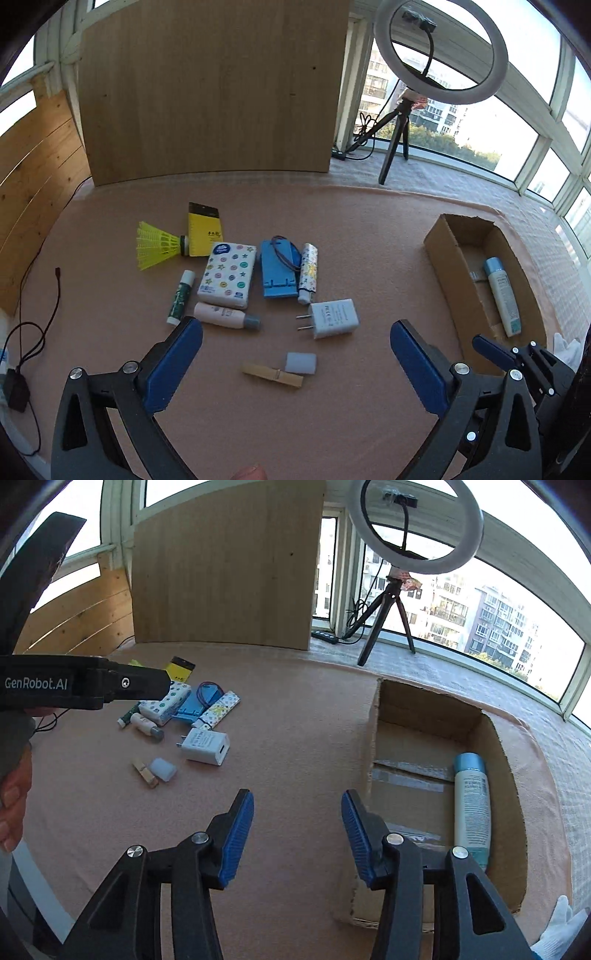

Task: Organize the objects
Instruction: 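Grasp the wooden clothespin with the right tool while the left tool grasps the white eraser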

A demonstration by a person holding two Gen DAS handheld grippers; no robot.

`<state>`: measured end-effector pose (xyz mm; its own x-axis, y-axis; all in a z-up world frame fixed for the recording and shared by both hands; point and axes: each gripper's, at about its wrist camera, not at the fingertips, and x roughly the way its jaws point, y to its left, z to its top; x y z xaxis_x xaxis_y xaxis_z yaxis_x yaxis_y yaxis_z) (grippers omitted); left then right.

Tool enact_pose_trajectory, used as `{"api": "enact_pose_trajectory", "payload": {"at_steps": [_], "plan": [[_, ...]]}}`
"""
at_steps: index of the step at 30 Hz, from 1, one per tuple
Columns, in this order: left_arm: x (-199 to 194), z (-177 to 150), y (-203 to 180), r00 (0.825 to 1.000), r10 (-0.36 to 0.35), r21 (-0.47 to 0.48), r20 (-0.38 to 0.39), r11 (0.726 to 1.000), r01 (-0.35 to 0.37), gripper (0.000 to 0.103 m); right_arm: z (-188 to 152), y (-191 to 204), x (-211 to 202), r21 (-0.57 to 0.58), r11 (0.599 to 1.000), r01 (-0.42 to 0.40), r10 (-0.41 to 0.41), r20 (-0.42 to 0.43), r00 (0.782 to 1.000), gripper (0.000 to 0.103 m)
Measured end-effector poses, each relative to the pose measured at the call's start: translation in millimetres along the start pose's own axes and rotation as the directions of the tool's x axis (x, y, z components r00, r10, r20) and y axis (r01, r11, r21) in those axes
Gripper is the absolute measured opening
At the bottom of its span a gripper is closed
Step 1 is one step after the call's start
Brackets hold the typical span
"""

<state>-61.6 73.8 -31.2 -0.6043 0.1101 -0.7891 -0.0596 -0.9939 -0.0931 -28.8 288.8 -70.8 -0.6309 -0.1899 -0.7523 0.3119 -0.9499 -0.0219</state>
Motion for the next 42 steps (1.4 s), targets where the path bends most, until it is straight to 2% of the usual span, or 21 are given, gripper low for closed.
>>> {"api": "enact_pose_trajectory", "payload": {"at_steps": [4, 7, 10, 12, 15, 17, 22, 27, 31, 33, 35, 42], "plan": [[-13, -28, 78, 0.999, 0.032, -0.072, -0.012, 0.997, -0.033, 0.103, -9, 54, 40, -0.084, 0.996, -0.035, 0.027, -0.095, 0.995, 0.046], [-23, -48, 123, 0.997, 0.077, -0.109, -0.016, 0.991, -0.079, 0.103, -13, 87, 57, -0.146, 0.988, -0.058, 0.039, -0.126, 0.991, 0.046], [-33, -65, 154, 0.995, 0.094, -0.173, -0.029, 0.980, -0.097, 0.103, -12, 113, 61, -0.238, 0.967, -0.090, 0.062, -0.124, 0.990, 0.046], [-38, -73, 171, 0.994, 0.102, -0.203, -0.033, 0.973, -0.107, 0.103, -8, 124, 68, -0.293, 0.953, -0.070, 0.034, -0.125, 0.992, 0.046], [-44, -80, 184, 0.993, 0.116, -0.228, -0.034, 0.966, -0.121, 0.103, -2, 124, 80, -0.294, 0.953, -0.070, 0.029, -0.142, 0.989, 0.046], [-49, -82, 189, 0.992, 0.122, -0.242, -0.031, 0.962, -0.126, 0.103, 0, 117, 82, -0.276, 0.958, -0.080, 0.038, -0.154, 0.987, 0.046], [-52, -83, 190, 0.990, 0.134, -0.252, -0.038, 0.958, -0.139, 0.103, 8, 105, 94, -0.227, 0.958, -0.177, 0.145, -0.153, 0.978, 0.047], [-48, -80, 182, 0.990, 0.129, -0.249, -0.051, 0.959, -0.138, 0.103, 16, 124, 101, -0.262, 0.933, -0.245, 0.205, -0.171, 0.964, 0.047], [-43, -79, 175, 0.991, 0.117, -0.243, -0.062, 0.961, -0.128, 0.103, 10, 140, 96, -0.272, 0.921, -0.279, 0.238, -0.173, 0.956, 0.047], [-37, -79, 170, 0.992, 0.105, -0.234, -0.071, 0.965, -0.119, 0.103, 6, 148, 92, -0.302, 0.911, -0.283, 0.245, -0.157, 0.957, 0.040], [-31, -78, 163, 0.993, 0.092, -0.222, -0.076, 0.969, -0.107, 0.103, 6, 153, 92, -0.297, 0.913, -0.280, 0.247, -0.144, 0.958, 0.010], [-13, -75, 149, 0.995, 0.058, -0.211, -0.086, 0.974, -0.075, 0.103, -3, 156, 83, -0.276, 0.910, -0.310, 0.272, -0.168, 0.947, 0.010]]}}
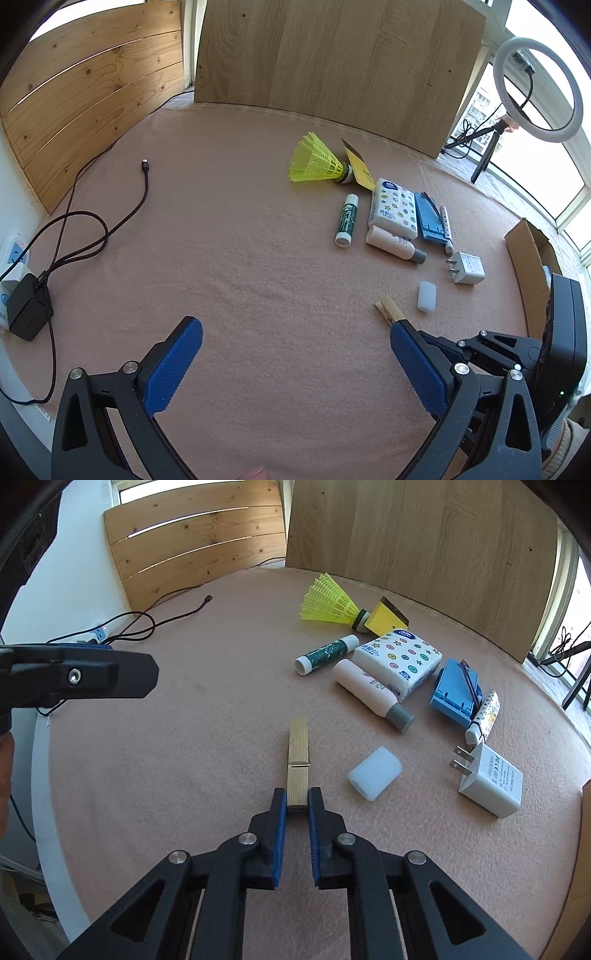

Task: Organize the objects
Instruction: 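Grasp the wooden clothespin with the right tool while the left tool grasps the white eraser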

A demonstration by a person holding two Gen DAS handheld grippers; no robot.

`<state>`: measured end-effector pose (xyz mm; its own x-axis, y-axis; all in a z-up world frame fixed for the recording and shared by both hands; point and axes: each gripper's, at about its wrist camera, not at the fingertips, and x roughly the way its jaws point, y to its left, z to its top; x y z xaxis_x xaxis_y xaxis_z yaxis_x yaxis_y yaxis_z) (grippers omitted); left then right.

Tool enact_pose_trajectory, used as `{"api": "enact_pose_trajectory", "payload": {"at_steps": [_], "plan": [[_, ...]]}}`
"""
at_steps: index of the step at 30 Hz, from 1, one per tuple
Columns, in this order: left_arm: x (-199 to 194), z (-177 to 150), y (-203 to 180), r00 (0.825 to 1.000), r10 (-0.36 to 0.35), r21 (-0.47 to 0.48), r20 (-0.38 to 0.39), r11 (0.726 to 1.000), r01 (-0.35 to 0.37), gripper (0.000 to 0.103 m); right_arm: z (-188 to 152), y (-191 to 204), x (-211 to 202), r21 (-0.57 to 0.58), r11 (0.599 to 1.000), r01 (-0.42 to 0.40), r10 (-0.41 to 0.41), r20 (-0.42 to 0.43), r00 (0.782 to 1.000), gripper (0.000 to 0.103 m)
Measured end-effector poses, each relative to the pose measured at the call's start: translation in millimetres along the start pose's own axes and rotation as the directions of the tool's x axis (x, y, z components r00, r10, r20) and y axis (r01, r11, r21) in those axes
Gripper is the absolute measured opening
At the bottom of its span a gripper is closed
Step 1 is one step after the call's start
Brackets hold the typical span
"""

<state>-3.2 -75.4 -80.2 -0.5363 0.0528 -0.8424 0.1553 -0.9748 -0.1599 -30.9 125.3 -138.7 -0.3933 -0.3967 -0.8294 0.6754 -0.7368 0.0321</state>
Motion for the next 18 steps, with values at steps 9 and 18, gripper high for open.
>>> {"api": "enact_pose_trajectory", "payload": {"at_steps": [9, 18], "plan": [[27, -2, -40, 0.996, -0.083, 0.066, 0.006, 0.994, 0.083, 0.102, -59, -30, -43, 0.102, 0.991, 0.089, -0.087, -0.027, 0.996, 0.010], [92, -5, -131, 0.996, -0.088, 0.235, -0.015, 0.968, 0.089, 0.063, -105, -79, -77, 0.243, 0.950, 0.197, -0.191, -0.049, 0.980, 0.010]]}}
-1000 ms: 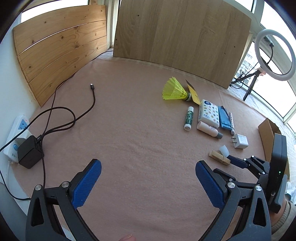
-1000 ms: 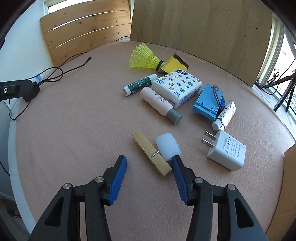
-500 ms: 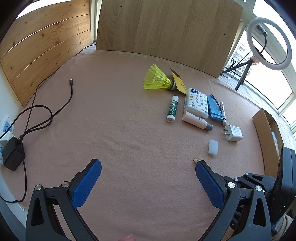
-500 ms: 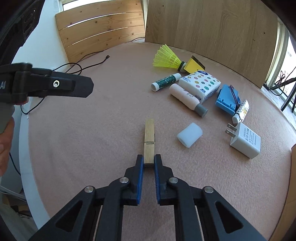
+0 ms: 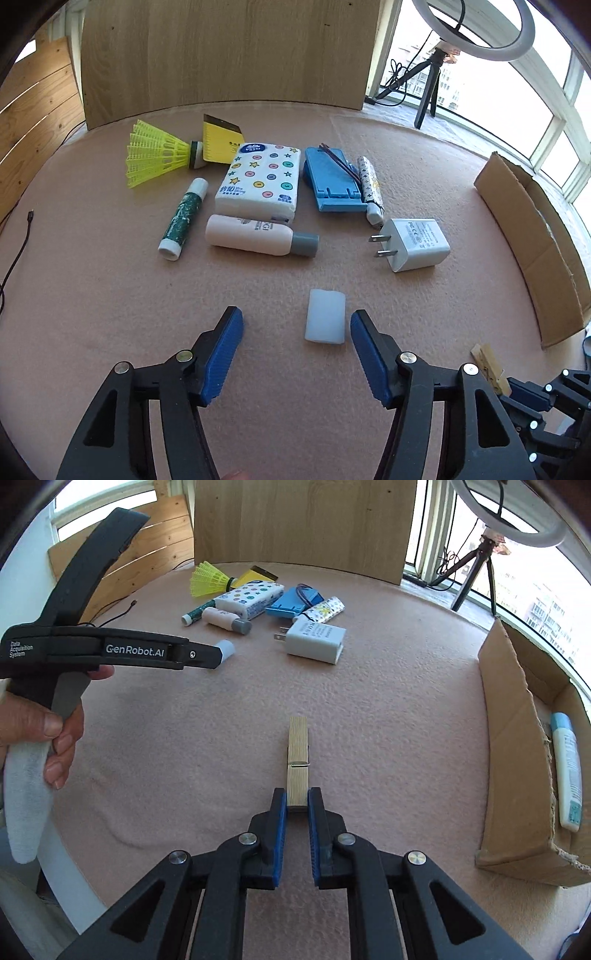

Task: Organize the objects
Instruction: 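Grasp the wooden clothespin with the right tool while the left tool grasps the white eraser, then carry the clothespin and eraser into the cardboard box and open both tools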

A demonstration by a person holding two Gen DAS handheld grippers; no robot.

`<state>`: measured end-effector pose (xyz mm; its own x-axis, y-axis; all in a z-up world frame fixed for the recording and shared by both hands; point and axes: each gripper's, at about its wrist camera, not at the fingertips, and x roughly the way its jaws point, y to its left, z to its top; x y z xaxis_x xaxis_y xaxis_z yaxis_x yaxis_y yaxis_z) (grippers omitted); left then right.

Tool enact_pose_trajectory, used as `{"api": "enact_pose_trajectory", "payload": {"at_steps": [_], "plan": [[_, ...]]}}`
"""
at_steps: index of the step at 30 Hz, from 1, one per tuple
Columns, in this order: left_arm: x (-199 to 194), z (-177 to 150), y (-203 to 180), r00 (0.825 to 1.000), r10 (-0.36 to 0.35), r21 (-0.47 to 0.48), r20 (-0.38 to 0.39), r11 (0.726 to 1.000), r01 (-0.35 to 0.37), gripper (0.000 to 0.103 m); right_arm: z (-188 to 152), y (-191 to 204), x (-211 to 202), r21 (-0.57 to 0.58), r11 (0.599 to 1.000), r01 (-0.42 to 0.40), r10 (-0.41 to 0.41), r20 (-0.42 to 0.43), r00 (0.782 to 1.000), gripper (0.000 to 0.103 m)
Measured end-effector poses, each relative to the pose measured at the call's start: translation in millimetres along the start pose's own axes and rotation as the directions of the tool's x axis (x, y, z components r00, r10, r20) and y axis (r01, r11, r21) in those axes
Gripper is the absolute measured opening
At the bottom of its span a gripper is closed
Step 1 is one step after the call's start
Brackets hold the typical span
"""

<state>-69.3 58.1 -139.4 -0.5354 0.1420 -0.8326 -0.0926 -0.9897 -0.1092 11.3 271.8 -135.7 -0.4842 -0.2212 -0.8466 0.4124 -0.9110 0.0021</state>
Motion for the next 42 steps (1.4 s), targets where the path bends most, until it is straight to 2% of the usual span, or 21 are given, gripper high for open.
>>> {"api": "enact_pose_trajectory", "payload": {"at_steps": [4, 8, 10, 12, 17, 21, 27, 31, 36, 42], "plan": [[5, 2, -5, 1.000, 0.009, -0.003, 0.004, 1.000, -0.009, 0.063, -11, -18, -6, 0.048, 0.999, 0.015, -0.016, 0.008, 1.000, 0.010], [7, -1, -12, 0.999, 0.034, 0.046, 0.013, 0.998, -0.035, 0.061, -14, -22, -6, 0.072, 0.997, 0.012, -0.014, 0.024, 1.000, 0.010], [4, -2, -8, 0.999, 0.044, 0.044, 0.017, 0.998, -0.044, 0.046, -13, -21, -6, 0.080, 0.997, 0.013, -0.016, 0.033, 0.999, 0.010], [0, -3, -6, 1.000, 0.016, 0.047, 0.011, 0.999, -0.016, 0.021, -11, -21, -4, 0.091, 0.996, 0.013, -0.017, 0.040, 0.999, 0.010], [-15, -14, -12, 0.999, 0.029, 0.074, 0.026, 0.997, -0.031, 0.005, -2, -18, 0, 0.125, 0.992, 0.012, -0.020, 0.056, 0.998, 0.010], [-34, -15, -14, 1.000, 0.000, 0.047, 0.017, 0.999, -0.001, 0.005, 7, -10, -5, 0.123, 0.992, 0.004, -0.014, 0.080, 0.997, 0.010], [-87, -11, -19, 0.997, -0.031, 0.014, 0.073, 0.999, 0.030, 0.005, 30, 2, -36, 0.103, 0.995, -0.007, -0.010, 0.162, 0.987, 0.010], [-121, -1, -25, 0.991, -0.028, 0.029, 0.128, 0.999, 0.024, 0.005, 49, 9, -64, 0.084, 0.996, -0.013, -0.007, 0.232, 0.973, 0.010], [-144, 4, -29, 0.985, -0.018, 0.035, 0.169, 0.999, 0.012, 0.005, 61, 16, -87, 0.063, 0.998, -0.010, -0.009, 0.289, 0.957, 0.010], [-157, 0, -36, 0.984, -0.016, 0.049, 0.179, 0.999, 0.008, 0.005, 59, 15, -94, 0.069, 0.998, -0.005, -0.016, 0.298, 0.955, 0.010]]}}
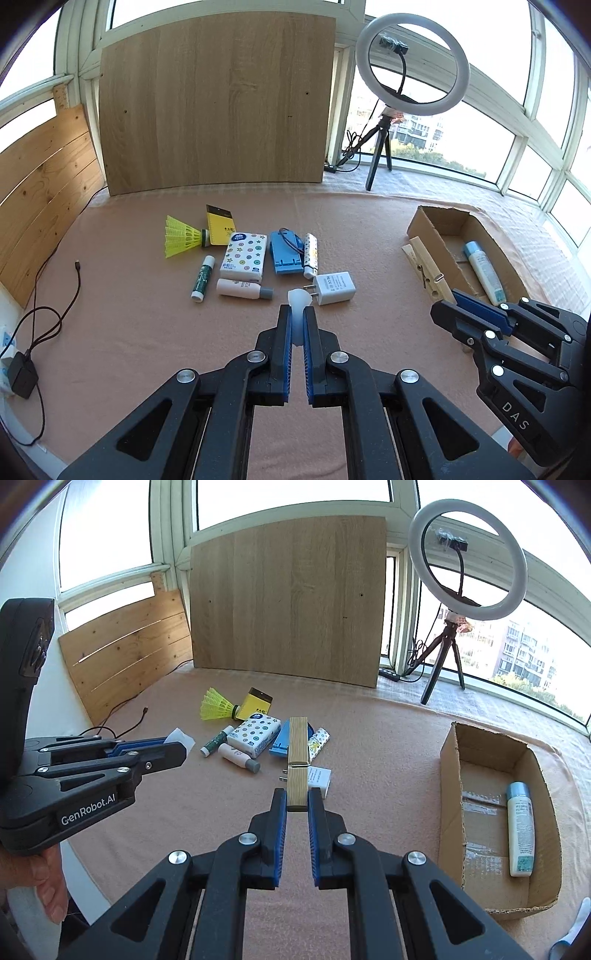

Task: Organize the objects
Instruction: 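Carry the clothespin and eraser into the cardboard box and open both tools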

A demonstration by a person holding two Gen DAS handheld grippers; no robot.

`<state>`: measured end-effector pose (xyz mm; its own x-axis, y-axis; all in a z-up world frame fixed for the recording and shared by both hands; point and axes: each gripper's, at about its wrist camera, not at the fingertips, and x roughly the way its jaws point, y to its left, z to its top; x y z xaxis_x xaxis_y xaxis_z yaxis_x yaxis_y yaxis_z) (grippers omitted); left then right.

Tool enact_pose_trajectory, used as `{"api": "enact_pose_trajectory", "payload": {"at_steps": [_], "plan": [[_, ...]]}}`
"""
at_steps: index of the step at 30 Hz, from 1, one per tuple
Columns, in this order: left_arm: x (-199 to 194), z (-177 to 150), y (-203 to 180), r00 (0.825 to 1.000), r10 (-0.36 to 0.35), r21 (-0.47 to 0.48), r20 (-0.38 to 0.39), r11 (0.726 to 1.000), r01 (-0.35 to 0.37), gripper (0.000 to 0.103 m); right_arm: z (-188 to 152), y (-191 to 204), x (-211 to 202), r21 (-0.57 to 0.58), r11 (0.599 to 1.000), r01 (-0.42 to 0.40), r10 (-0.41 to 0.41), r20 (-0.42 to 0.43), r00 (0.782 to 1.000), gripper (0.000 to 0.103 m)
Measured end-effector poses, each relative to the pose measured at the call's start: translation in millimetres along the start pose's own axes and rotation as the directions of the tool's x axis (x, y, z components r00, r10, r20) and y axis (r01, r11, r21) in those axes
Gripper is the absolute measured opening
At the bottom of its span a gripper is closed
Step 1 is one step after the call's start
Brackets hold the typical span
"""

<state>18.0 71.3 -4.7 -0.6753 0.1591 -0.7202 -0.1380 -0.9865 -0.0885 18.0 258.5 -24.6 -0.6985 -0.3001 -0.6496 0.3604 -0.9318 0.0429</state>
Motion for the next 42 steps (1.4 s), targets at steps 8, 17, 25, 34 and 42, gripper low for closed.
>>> {"api": "enact_pose_trajectory", "payload": {"at_steps": [8, 17, 25, 34, 42], "plan": [[1, 5, -22, 0.999, -0.032, 0.043, -0.003, 0.999, 0.032, 0.005, -2, -19, -10, 0.046, 0.998, 0.044, -0.045, 0.008, 0.999, 0.010], [20, 32, -97, 0.991, -0.133, 0.164, -0.018, 0.977, 0.135, 0.005, -13, -75, -31, 0.150, 0.980, 0.132, -0.138, 0.027, 0.990, 0.010], [49, 54, -189, 0.972, -0.232, 0.242, -0.038, 0.942, 0.234, 0.005, -33, -143, -51, 0.224, 0.950, 0.219, -0.224, -0.002, 0.975, 0.010], [89, 67, -263, 0.962, -0.262, 0.258, -0.074, 0.927, 0.273, 0.019, -44, -206, -50, 0.253, 0.934, 0.253, -0.251, -0.040, 0.967, 0.010], [109, 62, -251, 0.980, -0.181, 0.238, -0.083, 0.951, 0.196, 0.076, -46, -231, -35, 0.274, 0.918, 0.286, -0.276, -0.073, 0.958, 0.027]]}}
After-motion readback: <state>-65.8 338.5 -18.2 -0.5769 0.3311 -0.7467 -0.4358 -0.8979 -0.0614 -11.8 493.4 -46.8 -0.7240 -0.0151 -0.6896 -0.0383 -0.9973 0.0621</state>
